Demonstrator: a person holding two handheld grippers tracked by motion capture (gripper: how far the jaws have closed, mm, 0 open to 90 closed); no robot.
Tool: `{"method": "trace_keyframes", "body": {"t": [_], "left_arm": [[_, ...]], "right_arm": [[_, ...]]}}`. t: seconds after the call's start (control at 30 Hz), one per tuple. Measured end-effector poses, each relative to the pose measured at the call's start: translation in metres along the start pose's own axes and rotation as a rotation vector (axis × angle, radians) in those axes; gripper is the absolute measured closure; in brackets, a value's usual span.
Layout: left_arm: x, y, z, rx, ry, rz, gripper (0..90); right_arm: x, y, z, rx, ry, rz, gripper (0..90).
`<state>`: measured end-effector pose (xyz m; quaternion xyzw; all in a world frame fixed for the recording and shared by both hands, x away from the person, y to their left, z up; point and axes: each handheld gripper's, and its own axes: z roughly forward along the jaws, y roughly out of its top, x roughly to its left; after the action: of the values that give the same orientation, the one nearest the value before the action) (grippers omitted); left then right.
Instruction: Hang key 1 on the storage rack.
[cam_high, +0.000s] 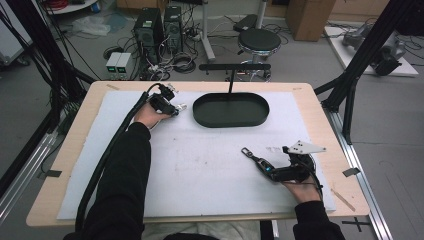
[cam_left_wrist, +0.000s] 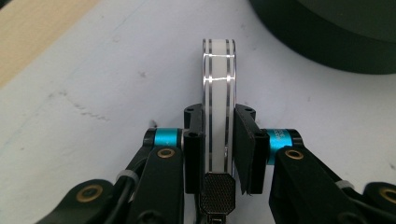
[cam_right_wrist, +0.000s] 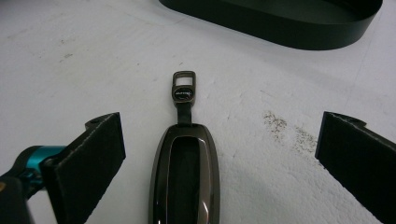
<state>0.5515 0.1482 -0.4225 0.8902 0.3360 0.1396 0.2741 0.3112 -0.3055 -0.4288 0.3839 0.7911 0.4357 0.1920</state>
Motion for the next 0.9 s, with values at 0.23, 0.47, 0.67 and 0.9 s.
{"method": "trace_keyframes", "body": {"t": [0.23,0.47,0.67,0.9], "left_arm": [[0.004,0.005,-0.023,-0.061,-0.031,-0.005,74.9],[0.007,0.008,-0.052,-0.079,-0.032,0.0,74.9],[0.005,0.012,-0.08,-0.146,-0.019,0.003,74.9],[0.001,0.017,-0.107,-0.209,-0.023,0.007,75.0]], "right_arm": [[0.001,-0.001,0.0,0.008,-0.006,-0.004,0.7],[0.002,-0.001,0.0,0.013,-0.004,-0.008,0.7],[0.003,0.0,0.002,0.029,0.003,-0.016,0.7],[0.002,0.0,0.004,0.042,-0.007,-0.013,0.7]]}}
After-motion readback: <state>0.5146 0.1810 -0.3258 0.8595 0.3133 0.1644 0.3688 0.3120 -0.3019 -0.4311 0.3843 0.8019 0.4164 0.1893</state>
